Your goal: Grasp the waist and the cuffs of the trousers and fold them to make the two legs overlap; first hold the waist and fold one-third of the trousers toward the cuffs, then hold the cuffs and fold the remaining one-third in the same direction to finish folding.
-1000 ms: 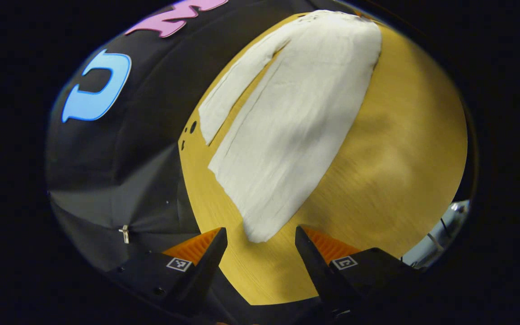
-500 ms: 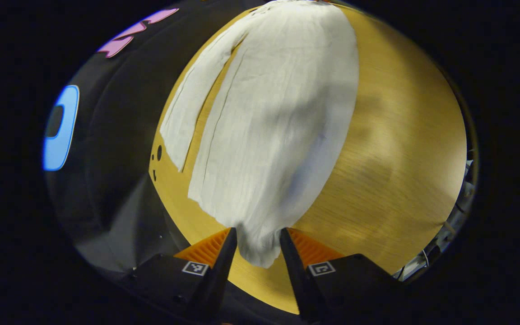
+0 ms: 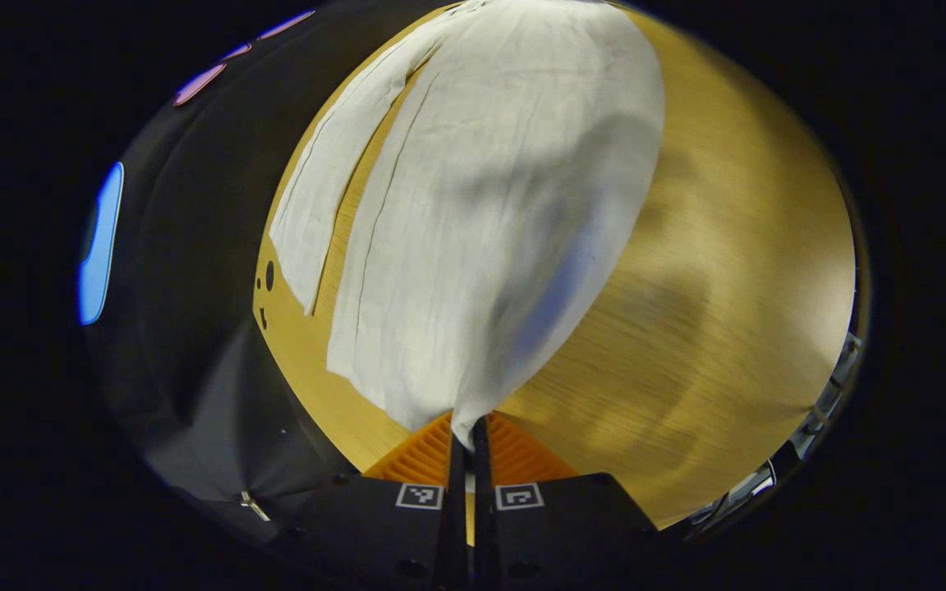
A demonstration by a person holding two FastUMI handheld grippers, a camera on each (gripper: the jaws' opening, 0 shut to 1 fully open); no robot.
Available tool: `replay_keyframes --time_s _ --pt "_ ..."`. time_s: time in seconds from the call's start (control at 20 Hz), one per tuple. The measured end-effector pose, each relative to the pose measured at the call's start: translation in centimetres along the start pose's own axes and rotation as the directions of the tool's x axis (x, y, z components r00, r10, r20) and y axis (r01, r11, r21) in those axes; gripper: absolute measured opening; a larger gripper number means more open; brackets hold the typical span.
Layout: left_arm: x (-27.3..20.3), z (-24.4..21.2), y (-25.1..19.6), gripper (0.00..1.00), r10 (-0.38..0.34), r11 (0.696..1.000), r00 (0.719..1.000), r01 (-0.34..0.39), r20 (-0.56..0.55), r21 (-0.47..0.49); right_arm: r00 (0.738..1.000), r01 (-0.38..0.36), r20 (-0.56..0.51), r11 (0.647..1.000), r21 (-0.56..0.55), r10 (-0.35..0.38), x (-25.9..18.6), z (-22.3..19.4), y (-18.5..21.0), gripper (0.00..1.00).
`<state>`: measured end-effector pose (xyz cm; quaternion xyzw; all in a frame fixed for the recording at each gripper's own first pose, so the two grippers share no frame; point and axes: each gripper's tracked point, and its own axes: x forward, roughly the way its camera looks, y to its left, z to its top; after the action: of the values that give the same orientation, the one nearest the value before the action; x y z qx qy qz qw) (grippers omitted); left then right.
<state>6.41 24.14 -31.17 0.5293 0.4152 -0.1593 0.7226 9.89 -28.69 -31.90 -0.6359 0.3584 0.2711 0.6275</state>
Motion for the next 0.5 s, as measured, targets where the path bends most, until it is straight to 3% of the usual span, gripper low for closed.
replay_keyframes --time_s 0.15,0.3,0.5 --pt "-0.9 0.5 -0.7 0.06 -0.011 0.998 1.0 0.011 0.009 -0.063 1.0 -0.002 -0.011 1.0 0.031 0.002 -0.2 -0.6 -0.7 0.05" --pt "-2.8 1.1 0.7 0.05 0.065 0.99 0.996 -0.057 0.054 -0.126 0.999 0.04 0.009 0.992 0.117 -0.042 -1.9 -0.6 -2.5 0.05" --pt "-5.7 1.4 3.9 0.05 0.178 0.957 0.98 -0.153 0.083 -0.248 0.993 0.104 0.033 0.976 0.19 -0.112 -3.7 -0.2 -5.3 0.05"
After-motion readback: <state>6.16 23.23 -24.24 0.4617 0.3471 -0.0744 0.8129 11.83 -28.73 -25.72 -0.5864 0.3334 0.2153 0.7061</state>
